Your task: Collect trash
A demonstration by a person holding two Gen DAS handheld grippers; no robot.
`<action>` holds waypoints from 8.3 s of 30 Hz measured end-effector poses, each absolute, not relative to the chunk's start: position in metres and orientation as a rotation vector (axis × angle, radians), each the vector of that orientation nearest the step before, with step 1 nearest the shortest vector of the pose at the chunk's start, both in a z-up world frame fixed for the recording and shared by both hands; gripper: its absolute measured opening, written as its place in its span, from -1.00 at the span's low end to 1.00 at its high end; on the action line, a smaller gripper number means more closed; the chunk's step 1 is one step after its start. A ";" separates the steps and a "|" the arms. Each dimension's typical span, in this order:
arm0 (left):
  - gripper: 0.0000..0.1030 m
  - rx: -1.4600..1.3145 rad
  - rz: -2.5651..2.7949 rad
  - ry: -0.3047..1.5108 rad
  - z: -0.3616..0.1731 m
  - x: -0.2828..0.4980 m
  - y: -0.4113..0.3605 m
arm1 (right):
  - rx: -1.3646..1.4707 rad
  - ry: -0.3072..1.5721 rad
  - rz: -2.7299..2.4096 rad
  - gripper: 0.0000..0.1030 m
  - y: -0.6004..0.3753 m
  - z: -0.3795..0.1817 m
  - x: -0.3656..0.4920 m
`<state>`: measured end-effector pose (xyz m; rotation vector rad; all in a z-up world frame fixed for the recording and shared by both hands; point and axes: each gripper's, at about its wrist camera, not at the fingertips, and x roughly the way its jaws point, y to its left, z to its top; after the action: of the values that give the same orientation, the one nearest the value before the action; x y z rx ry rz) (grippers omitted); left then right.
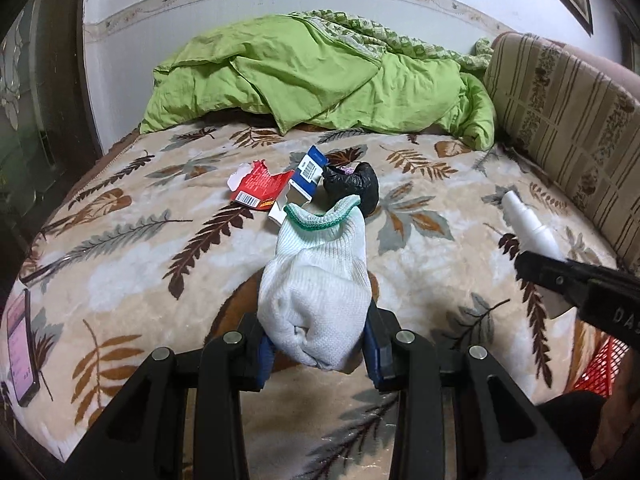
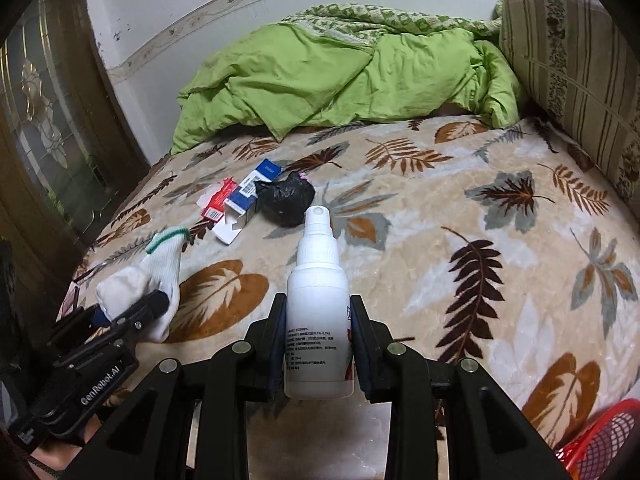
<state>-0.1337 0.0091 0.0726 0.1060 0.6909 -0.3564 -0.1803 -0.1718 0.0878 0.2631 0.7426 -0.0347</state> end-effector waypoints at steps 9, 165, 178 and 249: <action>-0.32 0.125 -0.347 0.677 0.071 -0.134 0.006 | 0.235 0.755 -0.045 -0.39 -0.164 0.085 -0.178; 0.34 0.017 -0.503 0.855 0.083 -0.105 -0.029 | 0.455 0.776 -0.068 0.04 -0.260 0.113 -0.247; 0.34 -0.112 -0.286 0.870 0.055 -0.043 0.045 | 0.430 0.866 0.067 0.23 -0.195 0.081 -0.046; -0.36 -0.067 -0.403 1.030 0.021 -0.036 0.026 | 0.376 0.868 0.068 -0.61 -0.158 0.043 -0.103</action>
<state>-0.0362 0.0256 0.0210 -0.0673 1.0299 -0.4027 -0.1030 -0.1575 0.0427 0.3761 0.8684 0.0684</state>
